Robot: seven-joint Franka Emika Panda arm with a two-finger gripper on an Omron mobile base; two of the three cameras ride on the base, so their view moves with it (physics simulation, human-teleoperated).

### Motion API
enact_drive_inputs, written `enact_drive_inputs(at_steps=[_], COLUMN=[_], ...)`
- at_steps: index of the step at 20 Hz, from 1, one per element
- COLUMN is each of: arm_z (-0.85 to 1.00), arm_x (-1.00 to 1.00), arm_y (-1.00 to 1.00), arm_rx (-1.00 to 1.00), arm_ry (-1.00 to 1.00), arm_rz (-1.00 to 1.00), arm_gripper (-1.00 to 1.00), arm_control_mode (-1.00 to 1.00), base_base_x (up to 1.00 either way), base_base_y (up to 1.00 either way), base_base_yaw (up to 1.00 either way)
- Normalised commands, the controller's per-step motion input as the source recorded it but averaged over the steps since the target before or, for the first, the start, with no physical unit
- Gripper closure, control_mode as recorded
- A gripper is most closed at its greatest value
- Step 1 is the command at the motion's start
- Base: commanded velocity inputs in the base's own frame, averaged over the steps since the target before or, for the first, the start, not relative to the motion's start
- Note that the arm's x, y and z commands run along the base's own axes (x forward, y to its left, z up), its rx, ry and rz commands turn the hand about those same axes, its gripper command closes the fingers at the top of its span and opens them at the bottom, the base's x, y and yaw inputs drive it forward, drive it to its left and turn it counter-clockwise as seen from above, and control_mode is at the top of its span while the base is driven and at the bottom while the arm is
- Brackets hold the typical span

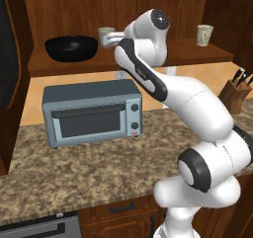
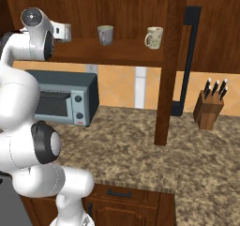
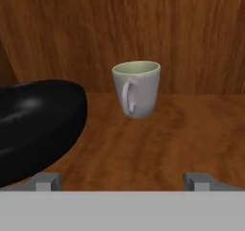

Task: Gather all objects into one cabinet and sort the glasses and bowls to opposite sides.

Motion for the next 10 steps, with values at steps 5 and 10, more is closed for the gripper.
enact_drive_inputs(at_steps=[5, 10], arm_z=[0.00, 0.00], arm_x=[0.05, 0.26], arm_y=[0.00, 0.00], arm_rx=[0.00, 0.00], arm_ry=[0.06, 0.02], arm_rz=[-0.04, -0.06], arm_gripper=[-1.00, -1.00], arm_control_mode=[-1.00, -1.00], base_base_x=[0.00, 0.00], base_base_y=[0.00, 0.00], base_base_yaw=[0.00, 0.00])
